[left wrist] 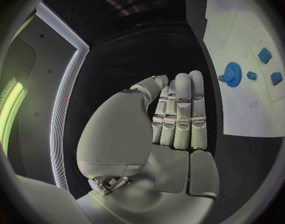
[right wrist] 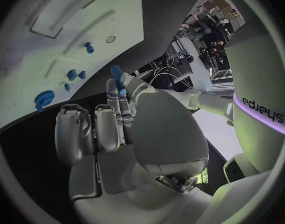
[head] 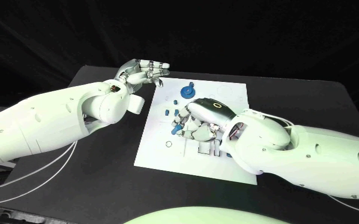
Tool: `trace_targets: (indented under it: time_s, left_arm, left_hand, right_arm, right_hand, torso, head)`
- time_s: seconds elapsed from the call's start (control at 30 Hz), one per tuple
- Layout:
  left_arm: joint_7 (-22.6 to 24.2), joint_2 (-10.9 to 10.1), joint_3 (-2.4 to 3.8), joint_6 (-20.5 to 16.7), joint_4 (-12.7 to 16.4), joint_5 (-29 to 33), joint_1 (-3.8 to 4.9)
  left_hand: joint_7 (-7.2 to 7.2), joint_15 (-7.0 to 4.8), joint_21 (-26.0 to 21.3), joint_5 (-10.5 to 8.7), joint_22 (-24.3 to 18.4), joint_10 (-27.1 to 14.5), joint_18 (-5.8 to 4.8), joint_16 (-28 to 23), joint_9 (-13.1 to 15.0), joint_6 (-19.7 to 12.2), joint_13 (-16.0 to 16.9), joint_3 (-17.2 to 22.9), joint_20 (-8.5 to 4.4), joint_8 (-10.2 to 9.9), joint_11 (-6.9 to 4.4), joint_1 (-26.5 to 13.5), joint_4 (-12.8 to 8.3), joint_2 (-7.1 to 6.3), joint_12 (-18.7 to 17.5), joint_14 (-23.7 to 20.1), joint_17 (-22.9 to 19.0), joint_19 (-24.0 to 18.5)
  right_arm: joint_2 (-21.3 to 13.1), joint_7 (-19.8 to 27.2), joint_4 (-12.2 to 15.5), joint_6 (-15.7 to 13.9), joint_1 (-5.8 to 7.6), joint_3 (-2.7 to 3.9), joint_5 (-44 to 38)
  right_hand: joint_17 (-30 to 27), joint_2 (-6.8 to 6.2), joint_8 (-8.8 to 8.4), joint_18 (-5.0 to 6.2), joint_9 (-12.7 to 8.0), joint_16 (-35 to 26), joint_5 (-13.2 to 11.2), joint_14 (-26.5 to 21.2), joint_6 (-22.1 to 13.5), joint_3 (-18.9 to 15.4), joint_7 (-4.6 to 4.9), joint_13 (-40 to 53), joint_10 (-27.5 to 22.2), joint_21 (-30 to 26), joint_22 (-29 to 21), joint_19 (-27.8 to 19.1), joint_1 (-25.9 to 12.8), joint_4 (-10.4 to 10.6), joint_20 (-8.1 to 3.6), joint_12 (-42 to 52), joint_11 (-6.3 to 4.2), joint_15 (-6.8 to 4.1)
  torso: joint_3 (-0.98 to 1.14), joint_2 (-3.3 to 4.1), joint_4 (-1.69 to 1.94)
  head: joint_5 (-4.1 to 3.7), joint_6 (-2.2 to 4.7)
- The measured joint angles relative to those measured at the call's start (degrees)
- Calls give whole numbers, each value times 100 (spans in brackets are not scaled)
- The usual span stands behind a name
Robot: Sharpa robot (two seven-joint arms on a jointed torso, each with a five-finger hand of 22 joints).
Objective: Assemble the parts on the task board
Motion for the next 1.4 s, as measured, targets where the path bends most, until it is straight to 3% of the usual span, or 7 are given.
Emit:
trace_targets:
  time_s: [0.33,0.67,1.4]
  left_arm:
    - [0,20,-2,20,0,7,0]
    - [0,20,-2,31,3,11,0]
    - [-3,19,-2,45,-5,17,0]
  left_hand:
    - [0,0,0,0,0,0,0,0,0,0,0,0,0,0,0,0,0,0,0,0,0,0]
    - [-1,0,0,0,0,0,1,0,0,0,0,0,0,0,0,0,0,0,0,0,0,0]
    - [-1,0,0,0,1,0,0,0,0,0,0,0,0,0,0,0,0,0,0,0,1,0]
  right_arm:
    - [501,123,-448,28,-267,-47,32]
    - [711,125,-771,185,-403,-81,-58]
    - [763,-289,-888,356,-450,-85,-595]
  right_hand:
    - [-5,-1,0,0,3,0,0,0,-8,0,24,0,0,0,-1,0,0,0,0,0,1,0]
    - [-5,-1,-9,0,8,0,-1,0,-21,15,36,-2,1,0,-1,0,-1,-15,0,-20,3,0]
    - [1,-2,-47,0,10,22,23,0,-21,31,20,-8,2,0,-3,0,-1,-32,0,-33,4,0]
  torso:
    - [-5,8,0]
    - [-3,7,-5]
    - [4,4,-8]
  head:
    - [101,-43]
    - [160,-97]
    - [160,-107]
